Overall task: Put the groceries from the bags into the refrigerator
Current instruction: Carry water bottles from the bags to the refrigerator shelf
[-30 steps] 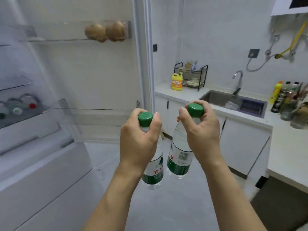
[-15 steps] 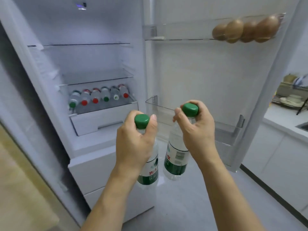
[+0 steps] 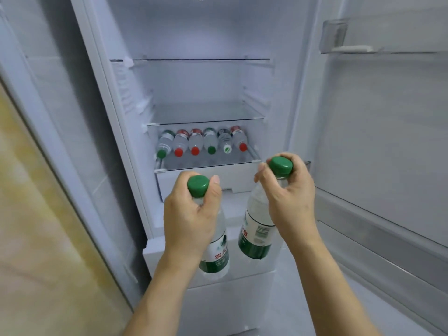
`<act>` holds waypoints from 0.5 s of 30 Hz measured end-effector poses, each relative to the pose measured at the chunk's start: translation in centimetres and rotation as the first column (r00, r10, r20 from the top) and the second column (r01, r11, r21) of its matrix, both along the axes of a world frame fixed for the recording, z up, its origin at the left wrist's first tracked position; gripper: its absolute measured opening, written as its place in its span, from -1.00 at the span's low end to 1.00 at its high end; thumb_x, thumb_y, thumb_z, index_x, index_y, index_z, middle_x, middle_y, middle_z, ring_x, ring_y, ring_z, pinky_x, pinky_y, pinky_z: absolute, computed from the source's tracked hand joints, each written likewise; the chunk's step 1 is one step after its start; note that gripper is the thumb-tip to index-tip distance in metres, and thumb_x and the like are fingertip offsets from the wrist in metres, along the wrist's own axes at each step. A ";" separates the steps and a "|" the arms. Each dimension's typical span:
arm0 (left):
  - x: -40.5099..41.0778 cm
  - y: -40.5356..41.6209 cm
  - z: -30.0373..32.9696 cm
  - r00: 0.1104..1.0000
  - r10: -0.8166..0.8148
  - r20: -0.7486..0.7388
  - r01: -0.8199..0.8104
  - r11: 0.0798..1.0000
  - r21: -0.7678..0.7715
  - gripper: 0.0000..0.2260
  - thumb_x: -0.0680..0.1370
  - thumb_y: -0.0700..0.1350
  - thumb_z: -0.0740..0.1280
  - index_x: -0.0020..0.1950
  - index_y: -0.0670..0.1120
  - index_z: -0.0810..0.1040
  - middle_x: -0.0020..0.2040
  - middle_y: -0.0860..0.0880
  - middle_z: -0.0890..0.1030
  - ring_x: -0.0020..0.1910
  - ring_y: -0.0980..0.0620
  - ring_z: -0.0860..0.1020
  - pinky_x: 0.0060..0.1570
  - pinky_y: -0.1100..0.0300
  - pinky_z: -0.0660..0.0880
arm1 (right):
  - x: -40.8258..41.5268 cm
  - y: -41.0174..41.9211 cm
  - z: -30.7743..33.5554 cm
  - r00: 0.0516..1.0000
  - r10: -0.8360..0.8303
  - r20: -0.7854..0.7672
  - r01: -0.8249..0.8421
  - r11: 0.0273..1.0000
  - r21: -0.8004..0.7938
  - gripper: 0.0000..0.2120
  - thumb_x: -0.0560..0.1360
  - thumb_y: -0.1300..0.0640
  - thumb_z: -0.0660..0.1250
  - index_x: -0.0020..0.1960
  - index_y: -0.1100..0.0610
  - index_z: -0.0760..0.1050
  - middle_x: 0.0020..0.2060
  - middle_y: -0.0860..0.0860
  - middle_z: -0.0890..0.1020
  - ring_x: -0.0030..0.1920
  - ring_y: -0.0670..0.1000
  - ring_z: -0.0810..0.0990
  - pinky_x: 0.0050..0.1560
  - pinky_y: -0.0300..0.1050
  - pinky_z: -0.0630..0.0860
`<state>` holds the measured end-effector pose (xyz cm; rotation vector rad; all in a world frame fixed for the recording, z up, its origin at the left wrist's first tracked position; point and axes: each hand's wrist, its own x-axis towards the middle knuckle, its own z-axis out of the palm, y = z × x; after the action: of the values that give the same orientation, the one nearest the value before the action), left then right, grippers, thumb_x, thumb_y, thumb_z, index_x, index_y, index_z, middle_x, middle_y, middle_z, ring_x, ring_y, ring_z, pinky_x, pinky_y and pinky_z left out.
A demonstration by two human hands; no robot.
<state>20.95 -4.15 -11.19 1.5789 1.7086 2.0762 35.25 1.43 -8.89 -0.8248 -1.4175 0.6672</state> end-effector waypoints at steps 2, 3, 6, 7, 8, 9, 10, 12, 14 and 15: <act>-1.2 2.3 -0.3 0.999 0.044 0.014 -0.044 0.999 0.013 -0.78 0.56 0.14 0.31 -0.15 0.03 0.43 -0.31 -0.01 0.59 -0.28 -0.06 0.63 -0.24 0.12 0.51 | -1.2 2.5 -0.1 1.000 0.028 -0.010 -0.028 1.000 0.006 -0.90 0.50 0.09 0.38 -0.10 0.02 0.45 -0.21 0.08 0.63 -0.15 0.07 0.58 -0.07 -0.14 0.50; -1.7 3.4 -0.4 0.997 0.070 0.016 -0.070 0.997 0.022 -0.77 0.56 0.15 0.30 -0.15 0.03 0.43 -0.30 -0.01 0.60 -0.27 -0.06 0.63 -0.23 0.07 0.52 | -1.7 3.7 -0.2 0.999 0.048 -0.020 -0.048 0.999 0.003 -0.89 0.50 0.12 0.38 -0.11 0.01 0.44 -0.22 0.09 0.63 -0.16 0.06 0.58 -0.10 -0.21 0.48; -3.0 6.8 0.5 0.991 0.132 0.013 -0.133 0.990 0.039 -0.79 0.57 0.13 0.32 -0.13 0.03 0.42 -0.27 -0.02 0.62 -0.23 -0.04 0.62 -0.19 0.09 0.52 | -3.2 7.6 0.3 0.986 0.122 -0.114 -0.123 0.992 -0.001 -0.83 0.47 0.22 0.38 -0.17 0.00 0.43 -0.26 0.11 0.58 -0.24 0.08 0.55 -0.19 -0.15 0.47; -3.4 7.7 0.9 0.990 0.140 0.010 -0.140 0.989 0.039 -0.79 0.57 0.13 0.32 -0.13 0.04 0.42 -0.26 -0.02 0.62 -0.21 -0.02 0.63 -0.18 0.12 0.52 | -3.7 9.0 0.6 0.982 0.138 -0.127 -0.139 0.990 0.000 -0.81 0.46 0.22 0.38 -0.19 -0.01 0.42 -0.29 0.08 0.56 -0.26 0.08 0.54 -0.21 -0.12 0.47; -3.8 8.6 1.1 0.989 0.150 0.012 -0.150 0.988 0.044 -0.79 0.57 0.13 0.33 -0.12 0.05 0.41 -0.25 -0.02 0.62 -0.20 0.00 0.63 -0.18 0.15 0.52 | -4.2 10.3 0.8 0.980 0.147 -0.130 -0.148 0.989 0.002 -0.79 0.44 0.23 0.38 -0.22 -0.03 0.42 -0.32 0.03 0.54 -0.30 0.05 0.52 -0.24 -0.13 0.47; -4.2 9.5 1.2 0.986 0.167 0.023 -0.168 0.984 0.059 -0.80 0.58 0.11 0.33 -0.11 0.04 0.41 -0.23 -0.04 0.63 -0.19 0.01 0.63 -0.17 0.17 0.52 | -4.8 11.6 1.0 0.979 0.154 -0.135 -0.154 0.988 0.006 -0.77 0.44 0.25 0.39 -0.23 -0.03 0.42 -0.35 -0.04 0.50 -0.33 -0.02 0.49 -0.27 -0.16 0.45; -4.7 10.4 1.2 0.981 0.191 0.036 -0.193 0.978 0.078 -0.80 0.58 0.10 0.33 -0.10 0.02 0.41 -0.21 -0.05 0.63 -0.18 0.02 0.62 -0.16 0.21 0.52 | -5.4 12.8 1.2 0.976 0.157 -0.153 -0.157 0.987 0.012 -0.76 0.43 0.28 0.39 -0.23 -0.01 0.42 -0.36 -0.08 0.49 -0.35 -0.08 0.46 -0.28 -0.19 0.44; -5.4 11.8 1.0 0.967 0.247 0.059 -0.252 0.961 0.116 -0.79 0.57 0.09 0.33 -0.07 -0.03 0.43 -0.19 -0.04 0.64 -0.17 0.04 0.60 -0.14 0.29 0.49 | -6.8 15.0 1.2 0.966 0.152 -0.211 -0.150 0.988 0.025 -0.80 0.42 0.33 0.39 -0.19 0.08 0.44 -0.33 -0.03 0.50 -0.33 -0.08 0.47 -0.24 -0.13 0.47; -6.1 13.1 0.7 0.956 0.282 0.079 -0.292 0.944 0.155 -0.80 0.57 0.05 0.33 -0.05 -0.06 0.44 -0.18 0.02 0.64 -0.16 0.08 0.61 -0.11 0.33 0.48 | -8.1 16.7 1.1 0.951 0.136 -0.277 -0.134 0.991 0.029 -0.84 0.40 0.34 0.38 -0.16 0.15 0.45 -0.26 0.12 0.54 -0.27 0.05 0.53 -0.16 0.00 0.52; -6.6 13.9 0.5 0.953 0.291 0.087 -0.303 0.936 0.178 -0.82 0.57 0.02 0.34 -0.04 -0.07 0.44 -0.17 0.03 0.64 -0.15 0.09 0.61 -0.10 0.34 0.47 | -8.7 17.6 0.9 0.940 0.141 -0.310 -0.136 0.990 0.035 -0.86 0.40 0.32 0.37 -0.15 0.15 0.45 -0.23 0.17 0.55 -0.23 0.14 0.57 -0.13 0.06 0.54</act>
<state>14.38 9.70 -10.66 1.3515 1.8805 2.4670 26.52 19.00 -7.97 -0.5818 -1.1967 0.8557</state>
